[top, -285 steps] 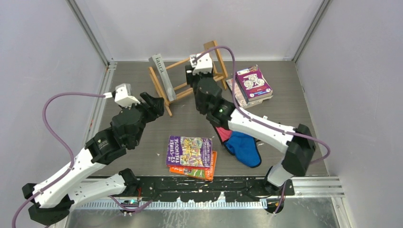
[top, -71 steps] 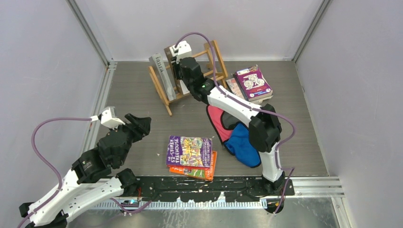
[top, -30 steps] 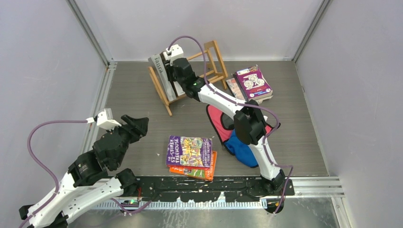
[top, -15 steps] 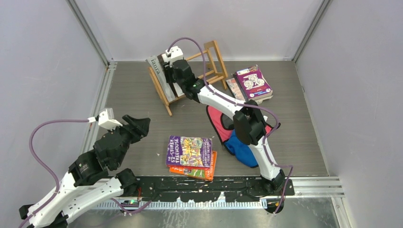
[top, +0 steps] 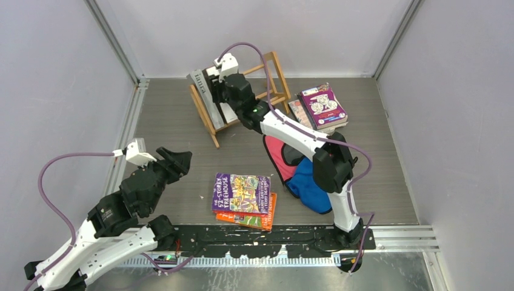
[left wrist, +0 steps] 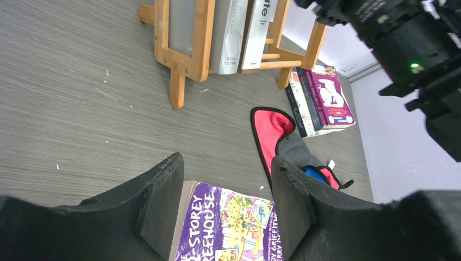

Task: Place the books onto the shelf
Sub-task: Place the book on the shelf, then pick up the book from the center of the board.

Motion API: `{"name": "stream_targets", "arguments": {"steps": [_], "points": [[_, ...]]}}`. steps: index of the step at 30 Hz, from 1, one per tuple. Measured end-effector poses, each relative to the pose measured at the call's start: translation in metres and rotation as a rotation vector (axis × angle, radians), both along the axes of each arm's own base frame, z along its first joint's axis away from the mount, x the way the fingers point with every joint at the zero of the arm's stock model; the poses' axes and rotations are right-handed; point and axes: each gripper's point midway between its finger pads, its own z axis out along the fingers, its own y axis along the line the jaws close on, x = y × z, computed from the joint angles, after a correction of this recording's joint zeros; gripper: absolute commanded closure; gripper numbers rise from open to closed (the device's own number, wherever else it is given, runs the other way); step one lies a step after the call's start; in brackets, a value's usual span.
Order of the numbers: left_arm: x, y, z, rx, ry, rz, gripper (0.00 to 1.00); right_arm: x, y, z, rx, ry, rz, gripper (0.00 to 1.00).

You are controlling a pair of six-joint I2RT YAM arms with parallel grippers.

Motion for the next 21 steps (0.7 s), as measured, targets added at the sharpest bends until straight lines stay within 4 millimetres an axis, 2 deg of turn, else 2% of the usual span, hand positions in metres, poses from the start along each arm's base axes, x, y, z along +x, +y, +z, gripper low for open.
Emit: {"name": "stream_targets", "arguments": {"steps": [5, 9, 13, 16, 21], "points": [[-0.001, 0.001, -0.003, 0.007, 0.011, 0.002, 0.4, -0.012, -0.009, 0.028, 0.038, -0.042, -0.006, 0.42], [-0.001, 0.001, -0.005, 0.006, 0.017, 0.003, 0.41, -0.019, -0.021, 0.033, 0.041, -0.048, -0.021, 0.43], [-0.002, 0.001, -0.006, 0.011, 0.023, -0.003, 0.4, -0.036, -0.039, 0.025, 0.014, -0.028, -0.05, 0.42], [-0.002, -0.004, -0.015, 0.018, 0.038, -0.024, 0.4, -0.055, -0.061, 0.014, -0.014, -0.002, -0.085, 0.42], [-0.005, -0.019, -0.052, 0.049, 0.103, -0.085, 0.4, -0.116, -0.104, -0.011, -0.029, 0.051, -0.124, 0.41]]}}
